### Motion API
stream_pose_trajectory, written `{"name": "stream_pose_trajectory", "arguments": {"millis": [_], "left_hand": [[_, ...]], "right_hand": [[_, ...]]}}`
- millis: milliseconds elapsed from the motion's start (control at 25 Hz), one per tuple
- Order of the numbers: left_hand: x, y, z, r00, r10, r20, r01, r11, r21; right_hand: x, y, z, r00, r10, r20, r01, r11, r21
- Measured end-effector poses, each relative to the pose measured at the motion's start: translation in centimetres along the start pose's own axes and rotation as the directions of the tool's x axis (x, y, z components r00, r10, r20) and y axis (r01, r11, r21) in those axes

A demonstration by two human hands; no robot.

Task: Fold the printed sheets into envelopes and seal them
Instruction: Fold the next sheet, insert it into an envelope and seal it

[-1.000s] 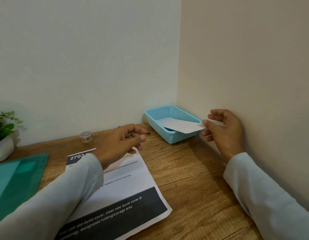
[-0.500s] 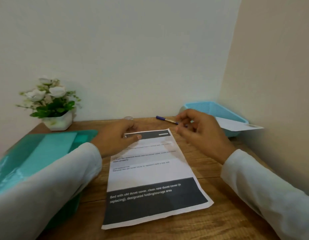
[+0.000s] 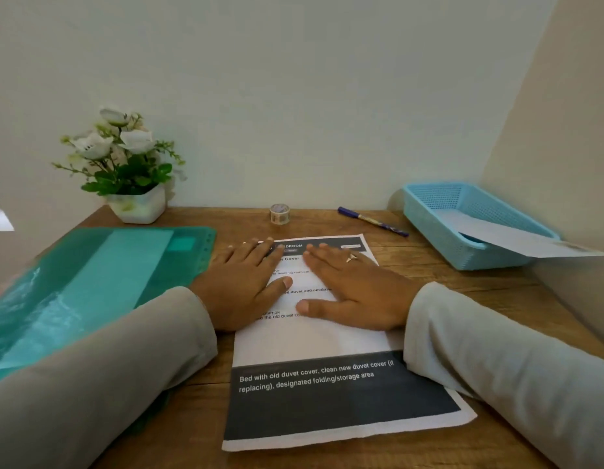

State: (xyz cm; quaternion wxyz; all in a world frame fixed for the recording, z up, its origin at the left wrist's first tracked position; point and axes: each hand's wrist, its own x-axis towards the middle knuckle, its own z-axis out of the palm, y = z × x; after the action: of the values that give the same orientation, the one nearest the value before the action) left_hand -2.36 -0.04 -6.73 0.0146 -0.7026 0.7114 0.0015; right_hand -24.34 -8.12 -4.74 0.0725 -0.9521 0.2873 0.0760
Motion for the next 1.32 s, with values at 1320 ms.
{"name": "stream_pose_trajectory", "arguments": {"millis": [1320], "left_hand": [[1.3, -1.2, -0.3, 0.98, -0.155, -0.124, 0.119, 0.959, -0.256]], "right_hand": [[1.0, 6.3, 0.9, 0.75, 0.482, -0.453, 0.154, 0.539, 0.828]]}}
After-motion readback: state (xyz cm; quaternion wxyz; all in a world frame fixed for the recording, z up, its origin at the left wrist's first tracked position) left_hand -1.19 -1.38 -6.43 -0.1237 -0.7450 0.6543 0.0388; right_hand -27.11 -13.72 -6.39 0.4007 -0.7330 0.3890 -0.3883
